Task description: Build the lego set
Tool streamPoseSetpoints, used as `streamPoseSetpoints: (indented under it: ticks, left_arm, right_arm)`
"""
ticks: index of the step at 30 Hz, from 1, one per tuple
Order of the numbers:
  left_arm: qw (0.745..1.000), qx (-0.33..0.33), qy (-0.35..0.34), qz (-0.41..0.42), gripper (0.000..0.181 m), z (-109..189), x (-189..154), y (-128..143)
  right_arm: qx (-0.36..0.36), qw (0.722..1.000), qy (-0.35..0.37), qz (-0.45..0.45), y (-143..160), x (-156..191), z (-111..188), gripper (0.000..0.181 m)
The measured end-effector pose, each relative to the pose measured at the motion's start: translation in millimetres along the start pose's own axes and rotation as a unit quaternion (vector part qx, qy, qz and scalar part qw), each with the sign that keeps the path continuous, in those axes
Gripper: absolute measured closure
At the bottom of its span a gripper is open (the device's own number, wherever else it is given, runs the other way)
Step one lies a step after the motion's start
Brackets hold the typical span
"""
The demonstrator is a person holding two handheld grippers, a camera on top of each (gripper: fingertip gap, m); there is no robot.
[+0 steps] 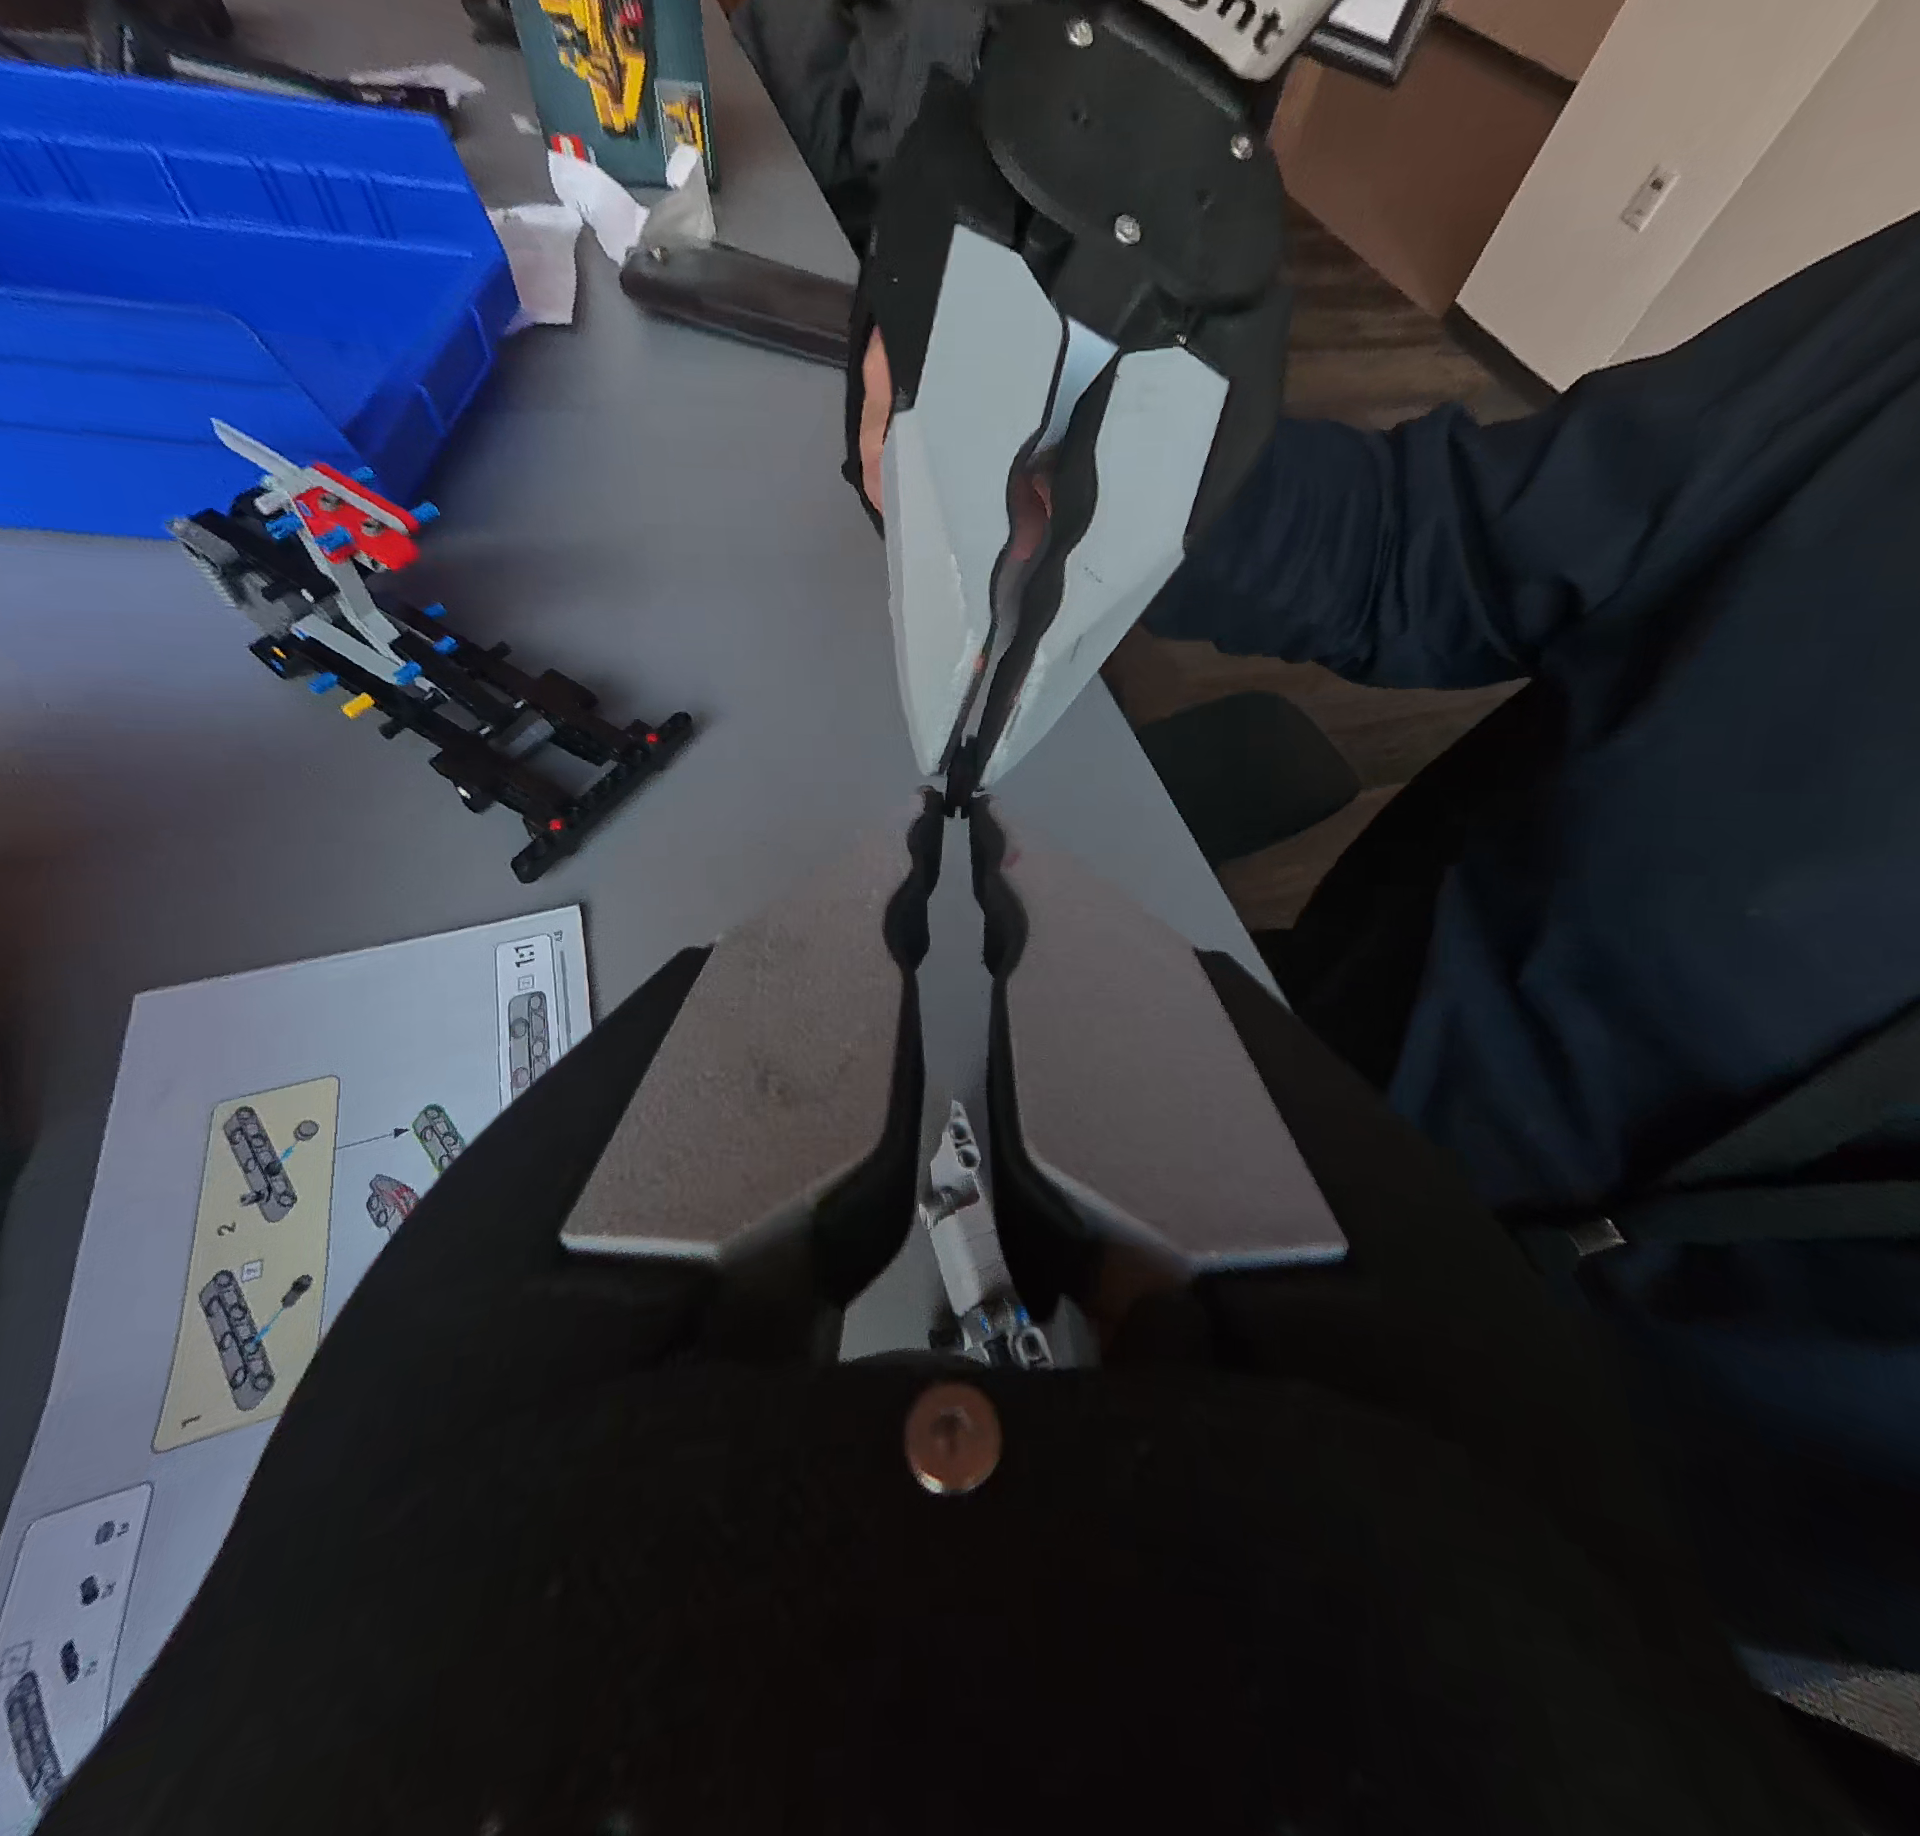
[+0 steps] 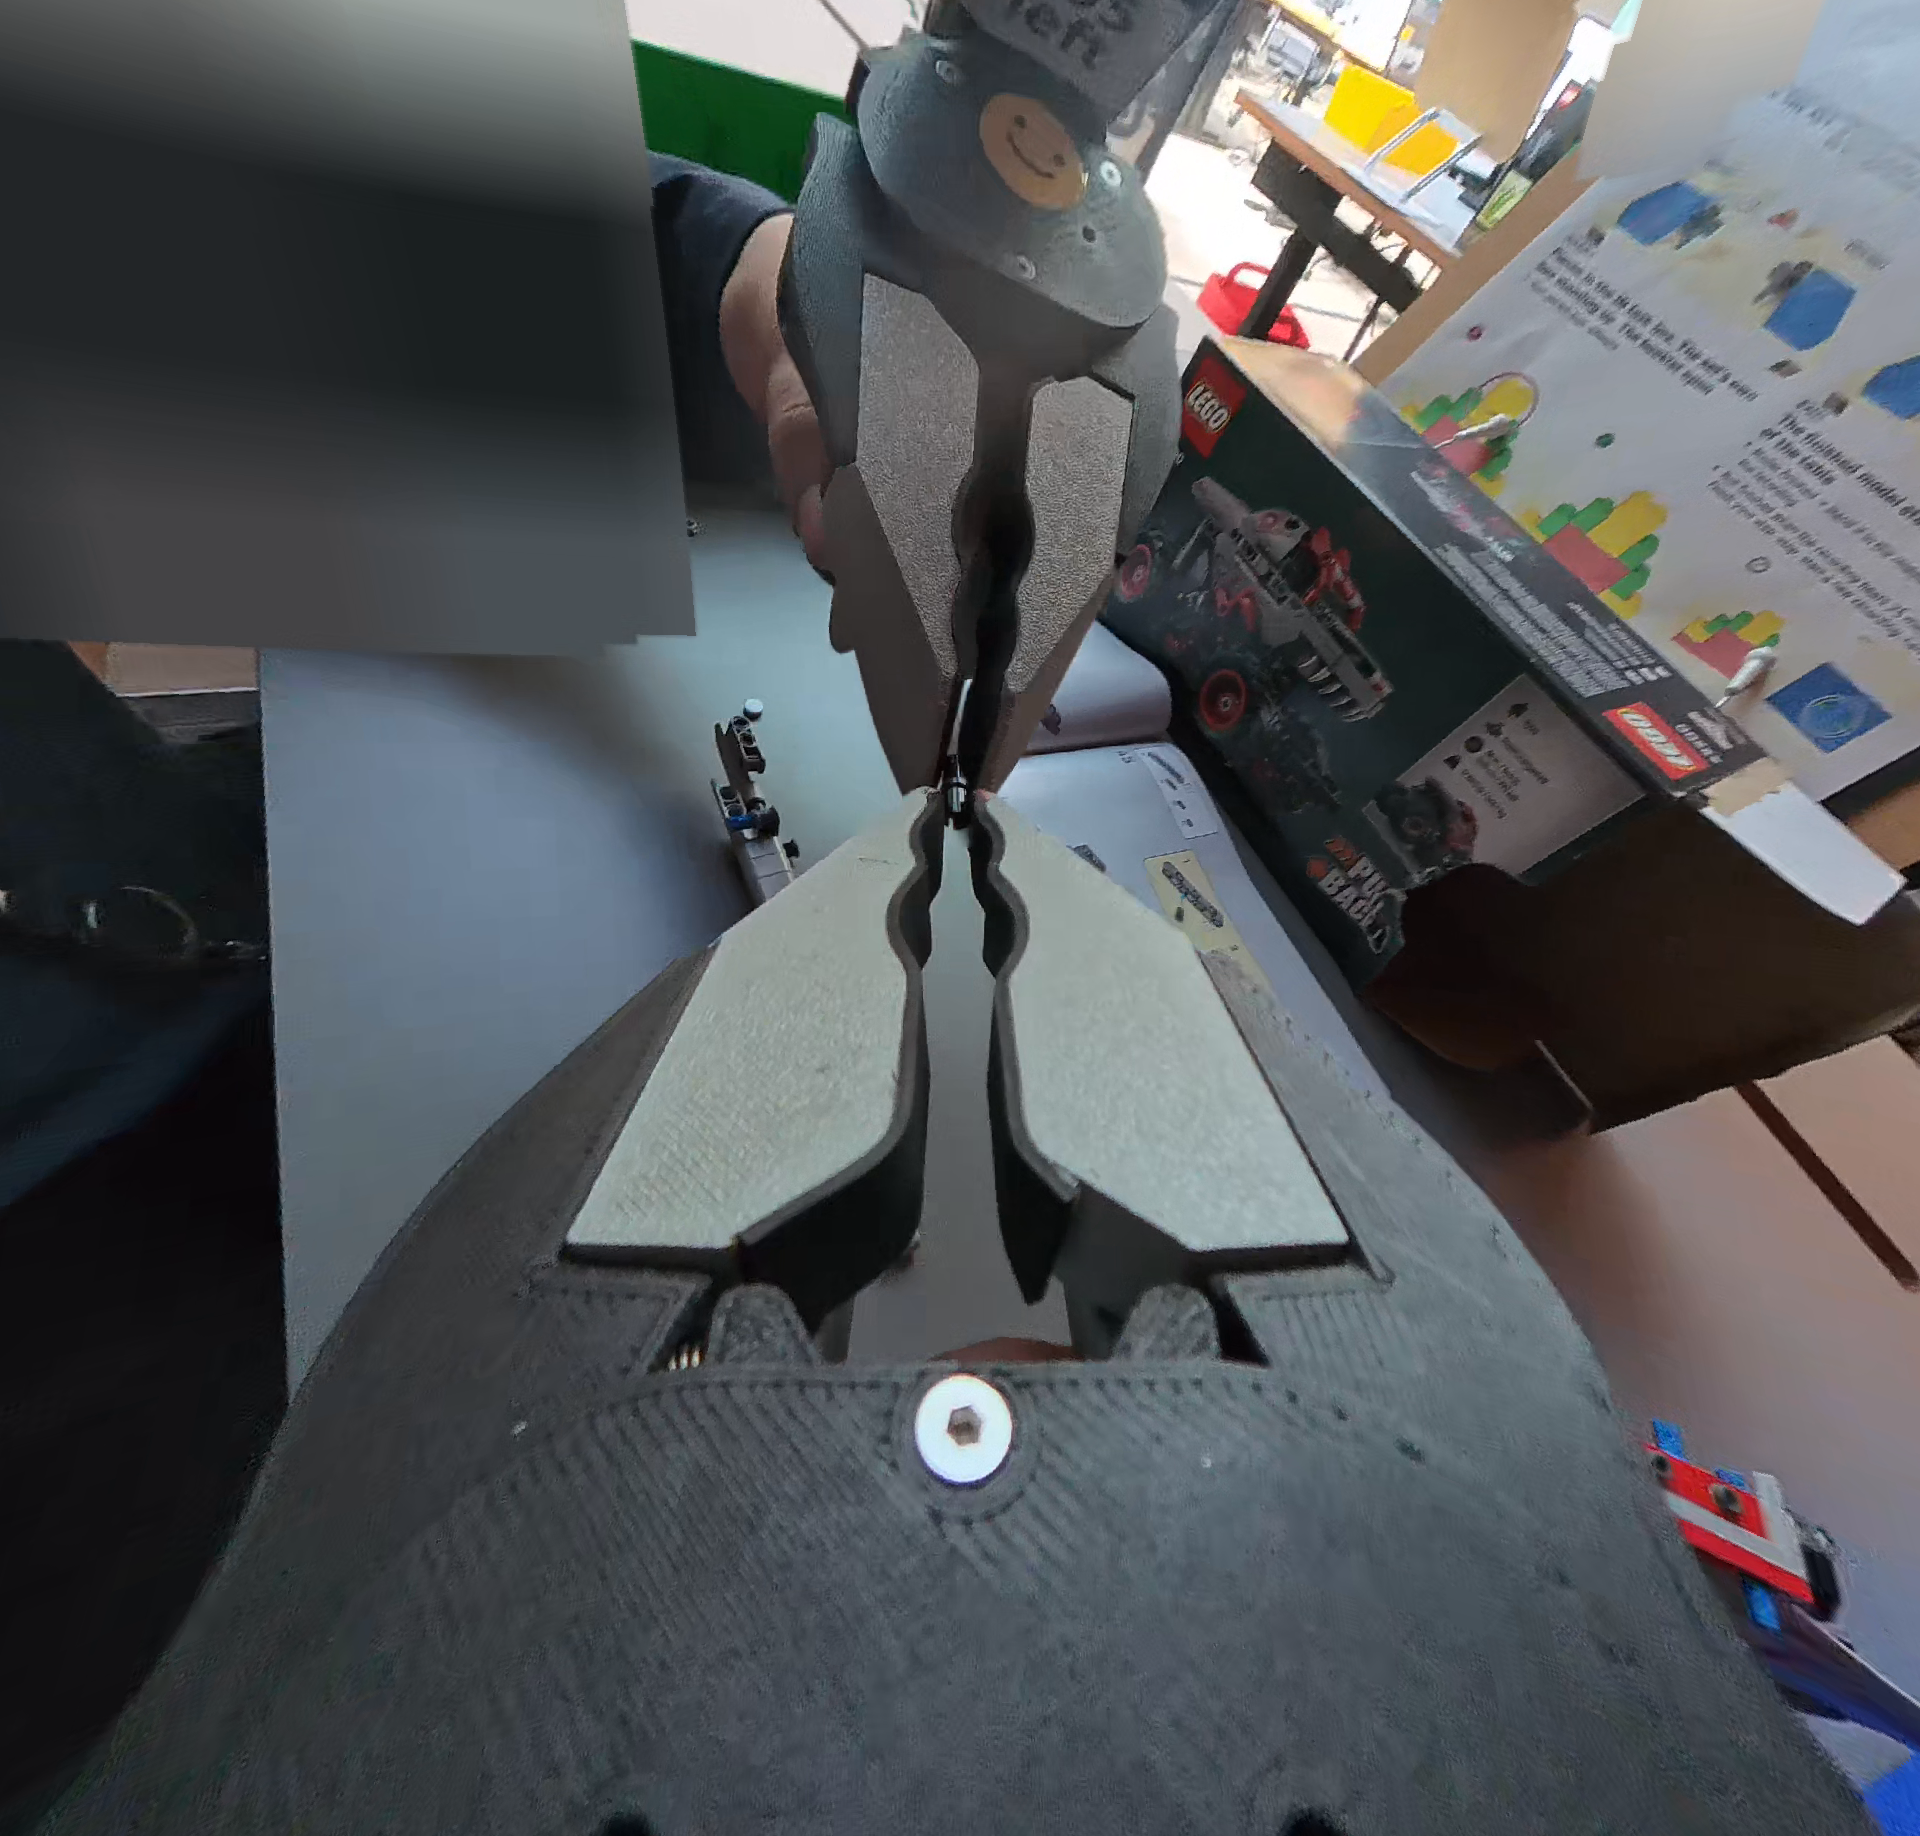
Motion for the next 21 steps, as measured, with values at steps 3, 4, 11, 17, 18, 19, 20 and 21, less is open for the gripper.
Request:
streamPoseSetpoints:
  ticks: [3, 4, 11, 17, 18, 19, 20, 21]
  left_arm:
    - [0.999, 0.025, -0.035, 0.011, 0.175, 7, 13, 9]
    - [0.998, 0.033, -0.051, 0.014, 0.175, 9, 19, 13]
    - [1.000, 0.013, -0.005, 0.021, 0.168, 4, 6, 5]
    - [0.999, 0.031, 0.007, 0.008, 0.177, -9, -2, 7]
    - [0.999, 0.034, 0.004, 0.005, 0.179, -10, -2, 8]
    - [0.999, 0.035, 0.003, 0.001, 0.180, -10, -2, 9]
    - [0.999, 0.033, 0.003, -0.003, 0.180, -9, -2, 8]
    - [0.999, 0.032, 0.002, -0.008, 0.180, -9, -3, 8]
  right_arm:
    - [-0.016, 1.000, 0.020, 0.014, -6, 0, 7, 0.180]
    - [-0.012, 1.000, 0.021, 0.017, -6, 1, 8, 0.180]
    - [0.028, 0.999, 0.026, 0.026, 2, 3, 4, 0.180]
    - [0.070, 0.996, 0.038, 0.046, 7, 6, -4, 0.180]
    - [0.074, 0.995, 0.039, 0.050, 7, 7, -4, 0.180]
    - [0.077, 0.995, 0.039, 0.052, 7, 8, -4, 0.180]
    - [0.078, 0.995, 0.040, 0.054, 7, 8, -4, 0.179]
    - [0.077, 0.995, 0.040, 0.054, 6, 8, -4, 0.180]
Point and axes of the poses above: each gripper's, where its closed fingertips meet, z back along the fingers, y out of its underside, x = y × z across the jaws, the point moved 2 cm from there along z, back along the fingers, and after that the axes turned 12 degrees about x, right-handed, at the moved point
